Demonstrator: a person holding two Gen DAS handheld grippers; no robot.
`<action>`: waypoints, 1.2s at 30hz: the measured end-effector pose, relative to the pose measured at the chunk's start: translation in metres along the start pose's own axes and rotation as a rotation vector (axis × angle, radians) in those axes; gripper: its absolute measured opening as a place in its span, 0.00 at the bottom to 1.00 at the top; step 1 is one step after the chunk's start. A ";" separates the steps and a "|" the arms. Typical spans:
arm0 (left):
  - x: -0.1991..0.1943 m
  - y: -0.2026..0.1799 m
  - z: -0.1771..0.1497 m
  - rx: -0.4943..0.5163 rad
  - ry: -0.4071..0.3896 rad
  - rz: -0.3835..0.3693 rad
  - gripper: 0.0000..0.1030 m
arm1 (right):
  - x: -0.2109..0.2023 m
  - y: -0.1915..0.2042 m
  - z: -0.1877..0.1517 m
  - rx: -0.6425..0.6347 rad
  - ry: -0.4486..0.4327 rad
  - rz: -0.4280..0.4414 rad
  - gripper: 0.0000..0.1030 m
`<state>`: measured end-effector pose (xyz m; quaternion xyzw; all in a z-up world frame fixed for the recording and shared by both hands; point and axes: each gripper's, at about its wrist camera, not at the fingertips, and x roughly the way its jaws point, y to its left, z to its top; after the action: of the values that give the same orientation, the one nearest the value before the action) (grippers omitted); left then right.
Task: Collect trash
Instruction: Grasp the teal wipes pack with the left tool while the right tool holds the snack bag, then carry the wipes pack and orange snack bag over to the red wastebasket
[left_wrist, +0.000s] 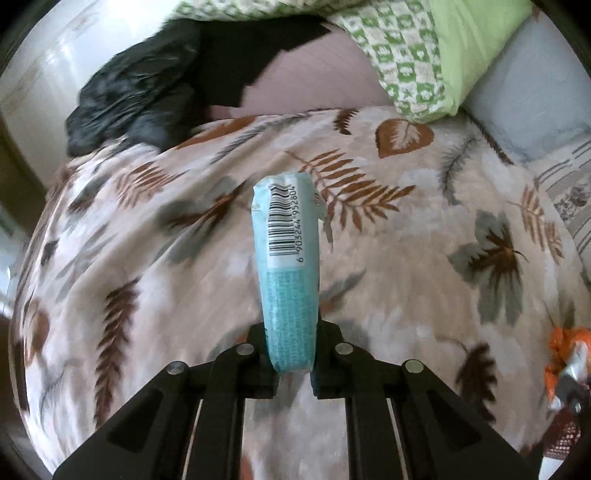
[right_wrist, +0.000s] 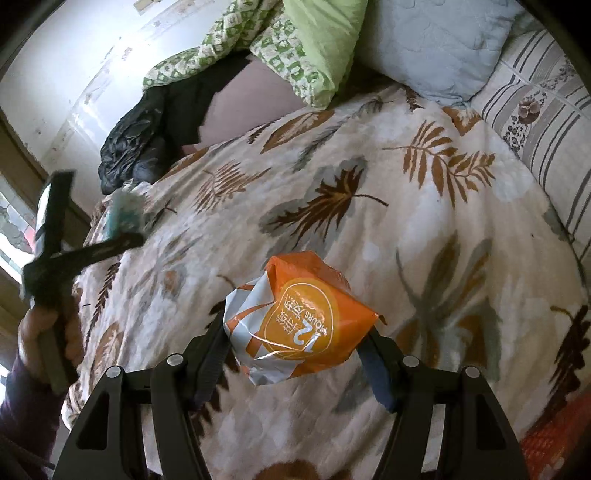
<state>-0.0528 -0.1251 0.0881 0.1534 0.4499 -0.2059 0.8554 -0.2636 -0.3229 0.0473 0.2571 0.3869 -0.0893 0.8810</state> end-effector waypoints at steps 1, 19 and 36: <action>-0.009 0.003 -0.006 -0.015 -0.006 -0.009 0.11 | -0.005 0.003 -0.002 0.002 -0.004 0.006 0.69; -0.124 0.000 -0.102 -0.157 -0.144 -0.001 0.11 | -0.075 0.063 -0.053 -0.082 -0.045 0.037 0.69; -0.141 -0.056 -0.138 -0.025 -0.125 -0.171 0.11 | -0.111 0.036 -0.083 0.020 -0.069 -0.132 0.69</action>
<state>-0.2497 -0.0823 0.1252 0.0905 0.4097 -0.2815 0.8630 -0.3798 -0.2540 0.0949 0.2366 0.3716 -0.1601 0.8834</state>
